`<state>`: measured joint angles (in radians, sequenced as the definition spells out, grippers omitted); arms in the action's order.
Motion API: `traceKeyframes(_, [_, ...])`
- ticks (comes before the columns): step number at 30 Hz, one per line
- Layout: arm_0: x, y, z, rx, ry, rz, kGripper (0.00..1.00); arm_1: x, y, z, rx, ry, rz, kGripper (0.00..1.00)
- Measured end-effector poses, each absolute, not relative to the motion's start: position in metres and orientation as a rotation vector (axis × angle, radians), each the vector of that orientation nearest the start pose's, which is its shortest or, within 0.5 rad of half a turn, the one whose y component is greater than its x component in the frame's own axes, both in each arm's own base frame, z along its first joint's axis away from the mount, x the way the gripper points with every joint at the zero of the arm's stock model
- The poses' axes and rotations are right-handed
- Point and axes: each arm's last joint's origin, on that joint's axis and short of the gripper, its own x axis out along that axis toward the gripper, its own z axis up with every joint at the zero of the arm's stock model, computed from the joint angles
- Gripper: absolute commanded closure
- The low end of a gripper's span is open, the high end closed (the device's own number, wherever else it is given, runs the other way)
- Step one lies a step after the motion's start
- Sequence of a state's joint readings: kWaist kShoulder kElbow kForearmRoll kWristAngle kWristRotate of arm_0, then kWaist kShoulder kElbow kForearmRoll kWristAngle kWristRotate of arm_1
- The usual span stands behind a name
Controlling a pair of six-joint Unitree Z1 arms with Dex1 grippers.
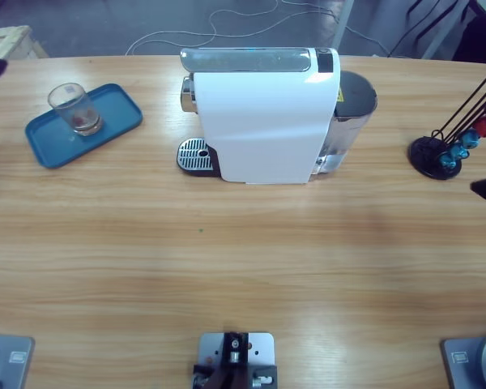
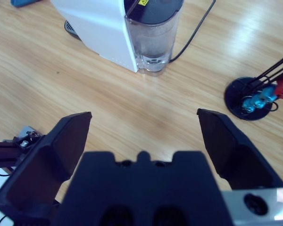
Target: Pour coffee
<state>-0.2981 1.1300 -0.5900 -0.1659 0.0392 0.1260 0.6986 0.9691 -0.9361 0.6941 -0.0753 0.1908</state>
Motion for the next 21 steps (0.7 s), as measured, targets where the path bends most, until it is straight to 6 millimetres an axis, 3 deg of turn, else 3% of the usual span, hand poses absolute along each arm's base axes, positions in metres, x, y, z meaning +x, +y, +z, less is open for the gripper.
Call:
traceKeyframes(6, [0.115, -0.075, 0.326, 0.136, 0.447, -0.526, 0.013, 0.064, 0.045, 0.364, -0.118, 0.709, 0.462, 0.0])
traceKeyframes(9, [0.096, -0.078, 0.33, 0.116, 0.474, -0.612, 0.013, 0.059, 0.038, 0.362, -0.127, 0.693, 0.429, 0.0])
traceKeyframes(21, [0.076, -0.08, 0.32, 0.134, 0.572, -0.758, 0.009, 0.061, 0.038, 0.343, -0.158, 0.721, 0.403, 0.0])
